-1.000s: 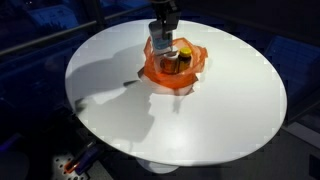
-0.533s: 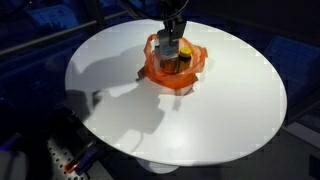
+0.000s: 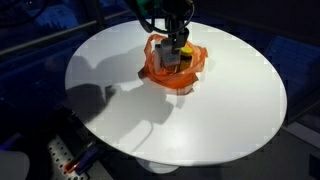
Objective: Pick up the mentos container and put it in the orange plastic
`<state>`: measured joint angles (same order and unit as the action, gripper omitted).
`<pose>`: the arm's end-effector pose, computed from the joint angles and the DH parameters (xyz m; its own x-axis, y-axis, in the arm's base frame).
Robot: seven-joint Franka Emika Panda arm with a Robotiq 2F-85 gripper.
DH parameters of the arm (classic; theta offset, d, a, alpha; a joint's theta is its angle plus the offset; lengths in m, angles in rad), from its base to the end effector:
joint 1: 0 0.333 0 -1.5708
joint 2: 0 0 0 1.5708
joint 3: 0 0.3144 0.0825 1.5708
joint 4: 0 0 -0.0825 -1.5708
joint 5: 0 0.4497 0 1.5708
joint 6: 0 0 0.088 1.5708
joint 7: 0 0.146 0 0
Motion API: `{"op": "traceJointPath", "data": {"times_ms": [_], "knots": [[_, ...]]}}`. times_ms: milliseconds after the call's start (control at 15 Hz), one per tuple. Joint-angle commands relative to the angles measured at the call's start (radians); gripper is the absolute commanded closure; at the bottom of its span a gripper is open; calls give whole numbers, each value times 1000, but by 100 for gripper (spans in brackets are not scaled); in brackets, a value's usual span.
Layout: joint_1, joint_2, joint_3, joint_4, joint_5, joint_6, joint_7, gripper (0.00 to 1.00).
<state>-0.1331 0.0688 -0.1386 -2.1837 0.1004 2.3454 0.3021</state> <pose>0.5853 -0.1589 0.2850 0.7985 -0.5983 0.0669 -0.5921 -0.8006 -0.0925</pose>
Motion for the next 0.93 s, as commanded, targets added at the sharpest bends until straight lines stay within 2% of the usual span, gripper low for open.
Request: {"op": "traceJointPath", "data": {"times_ms": [0, 733, 800, 867], "knots": [[6, 54, -2, 53, -20, -16, 38, 78], [20, 137, -12, 92, -31, -54, 72, 78], [20, 140, -14, 95, -33, -58, 75, 64], [20, 138, -15, 96, -37, -60, 77, 28]]}}
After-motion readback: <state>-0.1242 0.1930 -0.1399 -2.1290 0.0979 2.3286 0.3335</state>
